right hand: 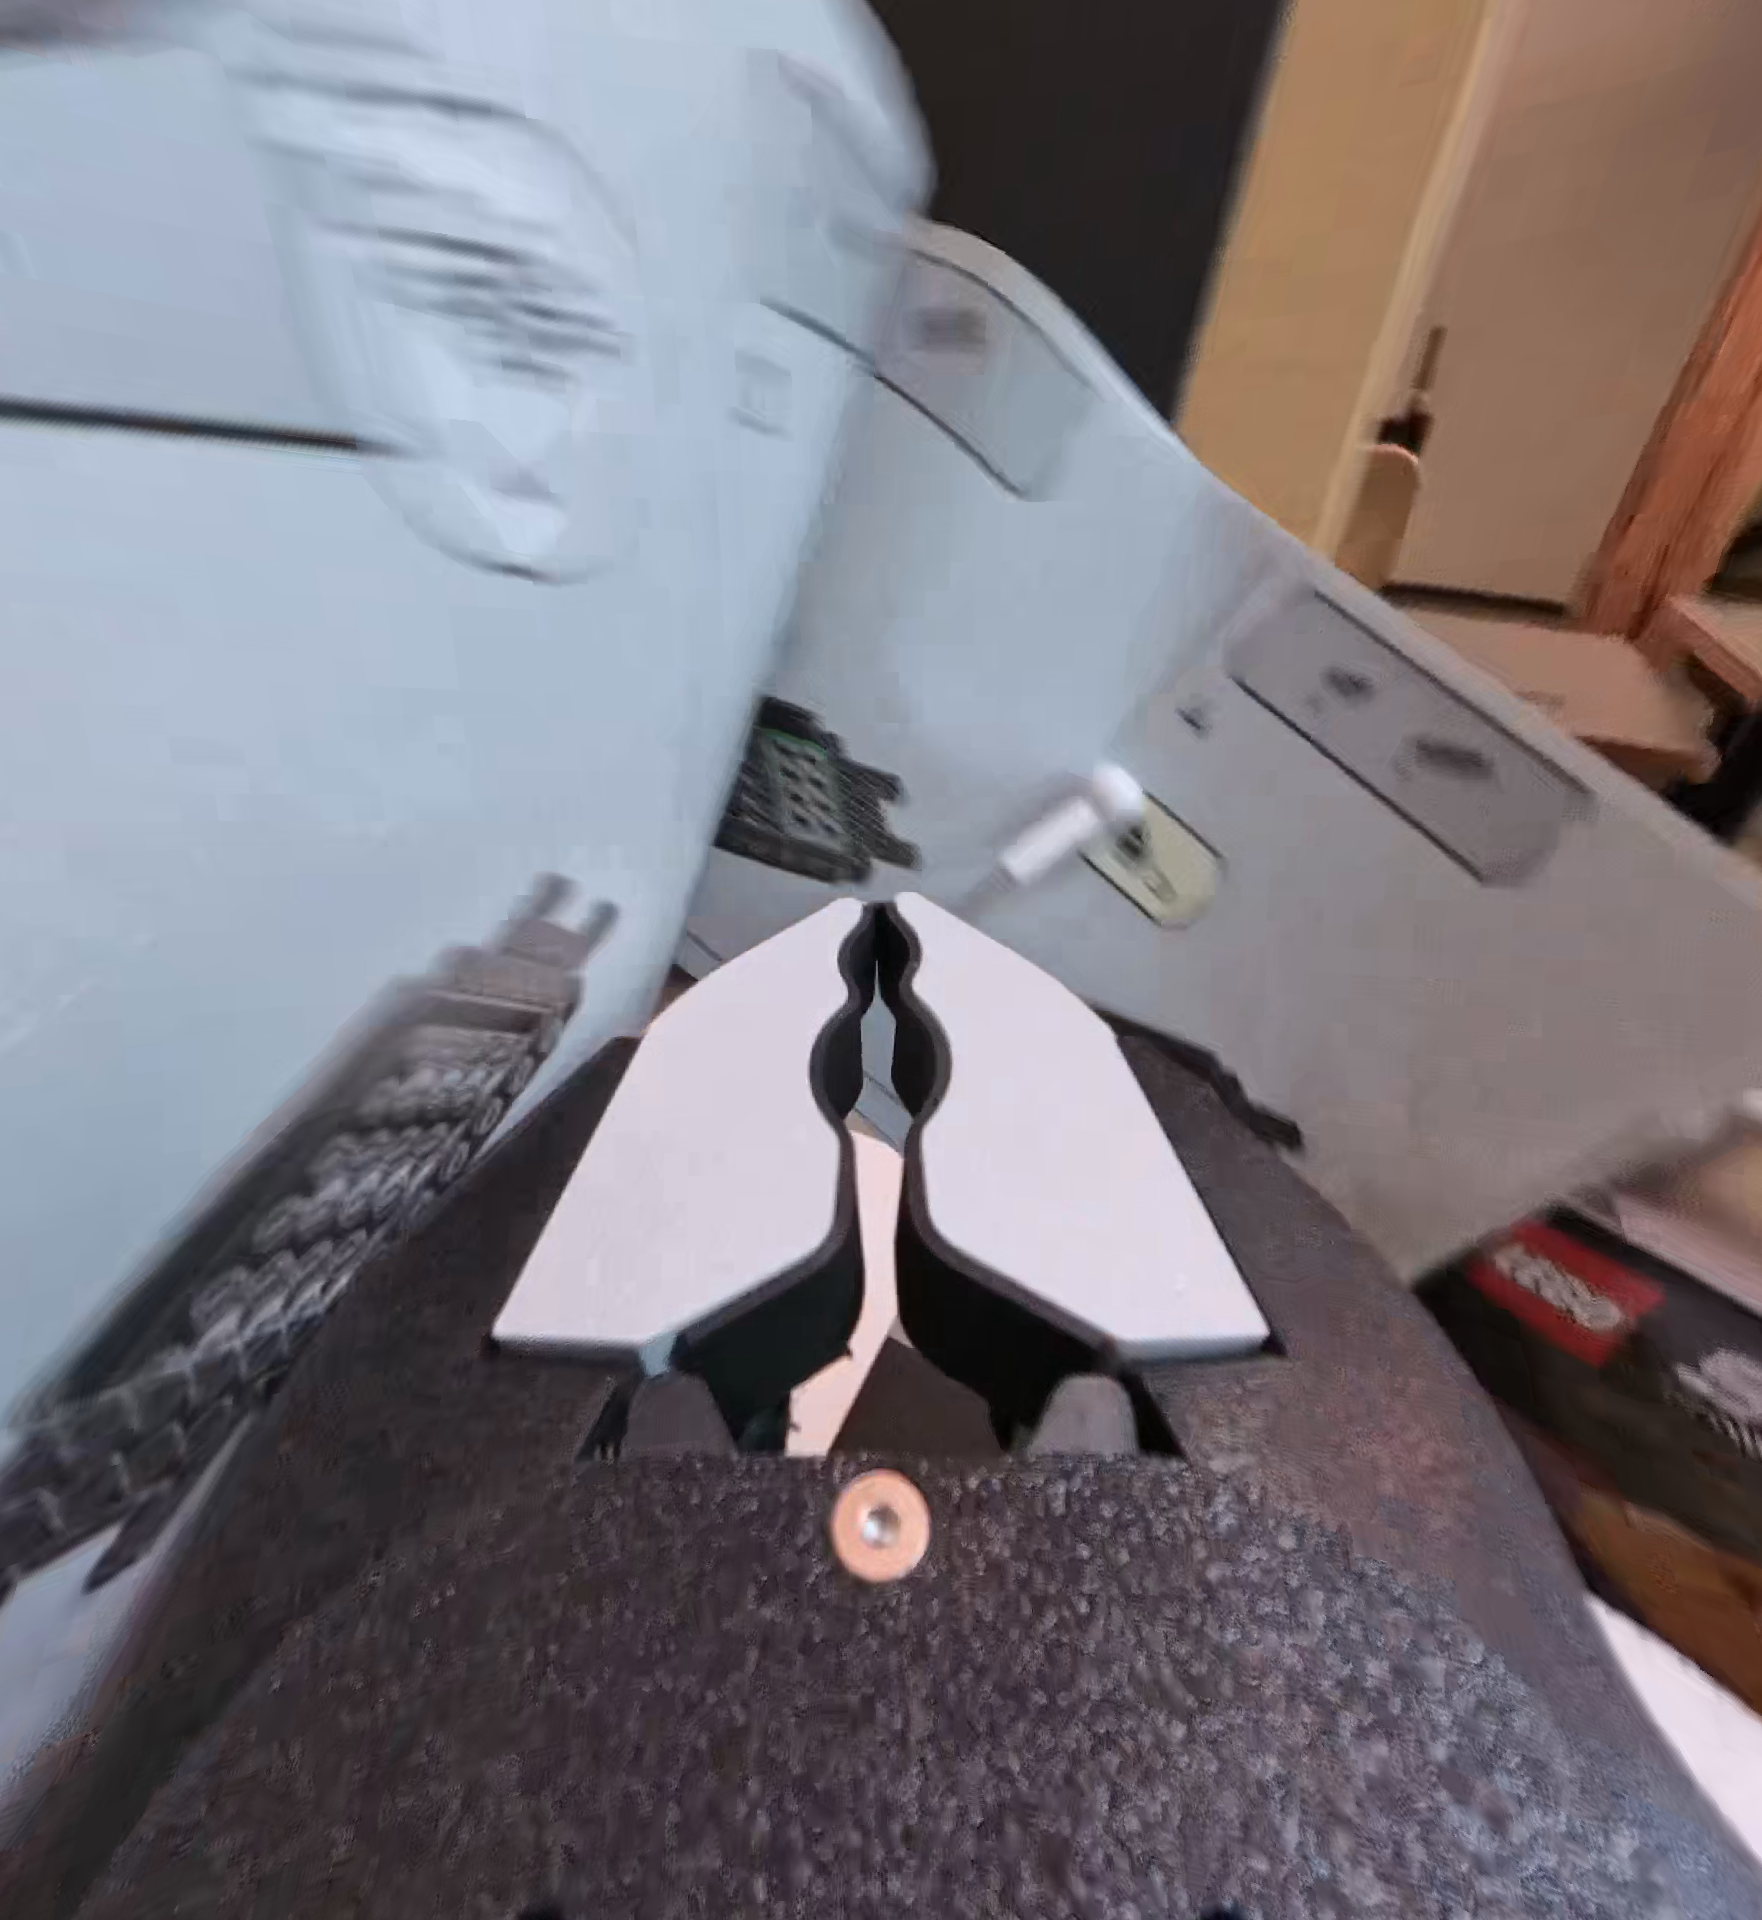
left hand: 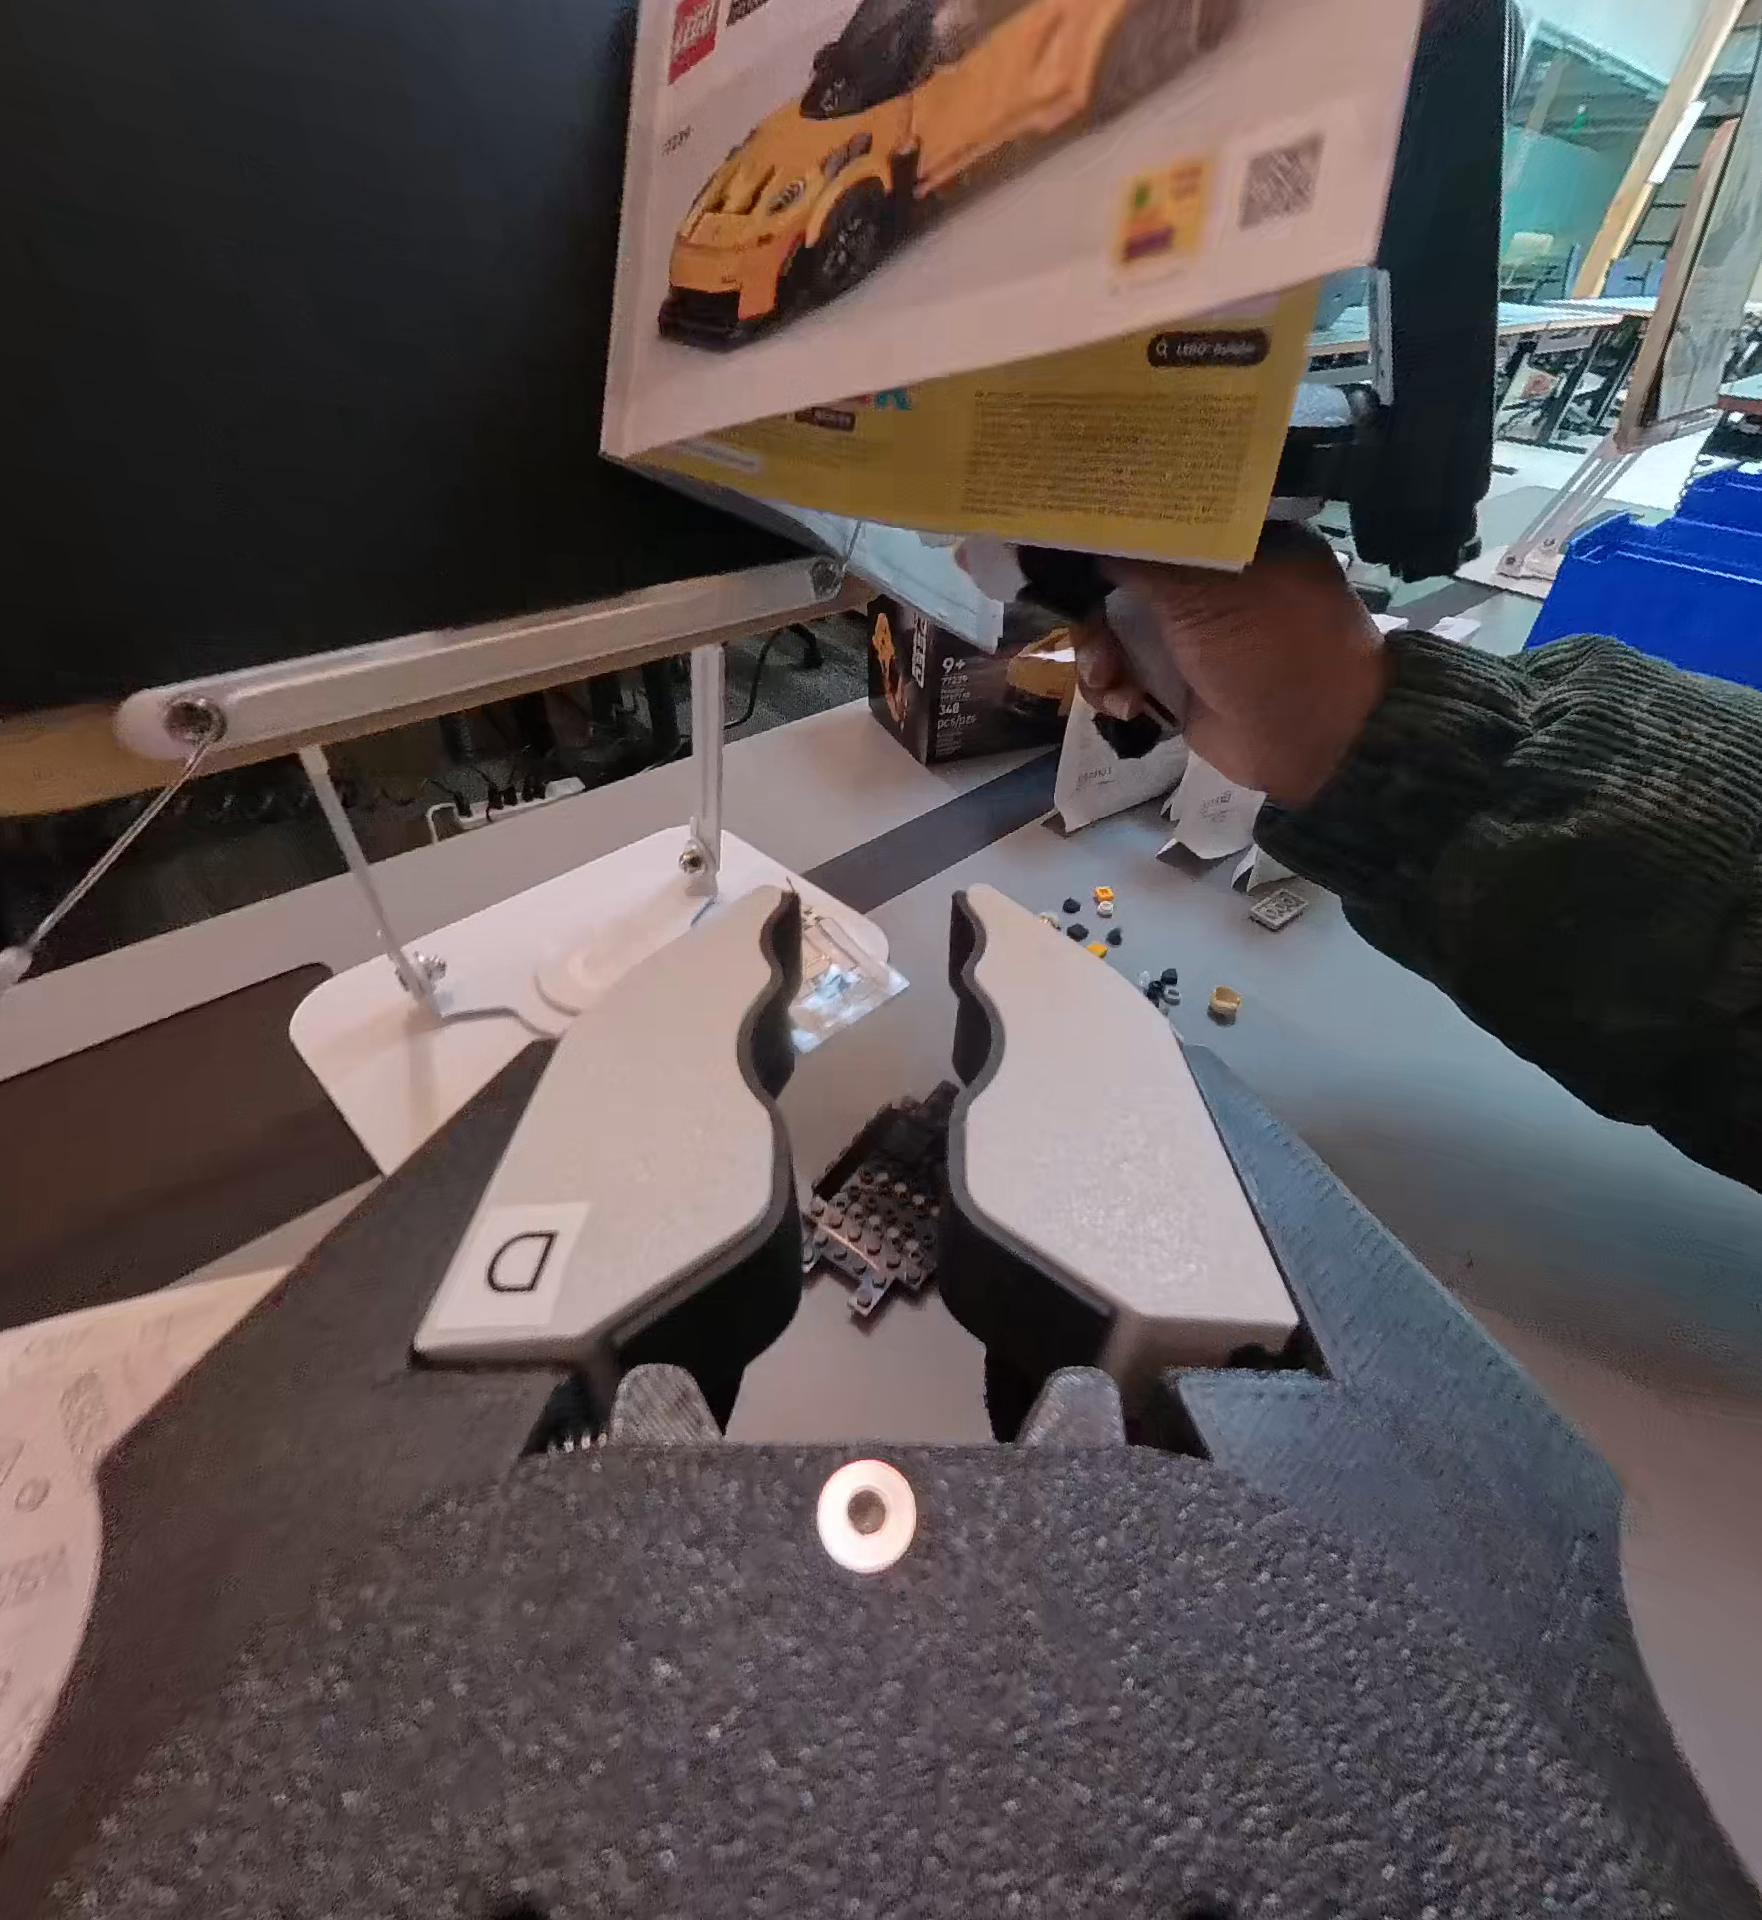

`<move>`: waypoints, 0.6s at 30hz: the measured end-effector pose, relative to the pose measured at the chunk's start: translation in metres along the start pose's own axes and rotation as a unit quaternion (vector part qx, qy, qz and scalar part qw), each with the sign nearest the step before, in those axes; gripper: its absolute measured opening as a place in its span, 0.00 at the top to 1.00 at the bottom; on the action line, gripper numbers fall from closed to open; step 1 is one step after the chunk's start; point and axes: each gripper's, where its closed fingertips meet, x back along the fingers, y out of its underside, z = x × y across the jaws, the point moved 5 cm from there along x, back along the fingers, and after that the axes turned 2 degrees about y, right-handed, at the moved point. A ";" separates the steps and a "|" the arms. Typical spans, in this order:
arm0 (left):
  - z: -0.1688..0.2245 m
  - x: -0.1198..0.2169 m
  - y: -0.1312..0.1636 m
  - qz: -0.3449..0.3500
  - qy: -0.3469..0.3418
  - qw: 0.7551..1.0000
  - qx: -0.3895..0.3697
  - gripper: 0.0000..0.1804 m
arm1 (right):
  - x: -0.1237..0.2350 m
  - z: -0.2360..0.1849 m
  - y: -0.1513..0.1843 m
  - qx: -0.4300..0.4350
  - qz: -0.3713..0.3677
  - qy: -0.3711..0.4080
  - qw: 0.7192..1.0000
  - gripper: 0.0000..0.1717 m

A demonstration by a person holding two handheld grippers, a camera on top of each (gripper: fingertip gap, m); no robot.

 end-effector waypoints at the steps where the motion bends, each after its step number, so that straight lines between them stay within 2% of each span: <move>1: 0.002 -0.004 -0.002 0.000 0.002 1.000 -0.003 0.85 | -0.002 -0.006 -0.005 0.015 -0.002 -0.010 1.000 1.00; 4: 0.008 -0.011 -0.007 -0.001 0.010 1.000 -0.014 0.85 | -0.009 -0.023 -0.014 0.065 -0.005 -0.009 0.998 1.00; 8: 0.011 -0.013 -0.010 0.001 0.006 1.000 -0.028 0.84 | -0.017 -0.042 -0.027 0.085 0.013 -0.026 0.996 1.00; 11: 0.009 -0.010 -0.008 0.002 0.003 1.000 -0.025 0.84 | -0.027 -0.046 -0.038 0.123 0.015 -0.007 0.992 1.00; 18: 0.004 -0.006 -0.006 0.006 -0.001 1.000 -0.013 0.84 | -0.023 -0.057 -0.046 0.128 0.018 -0.033 0.991 0.99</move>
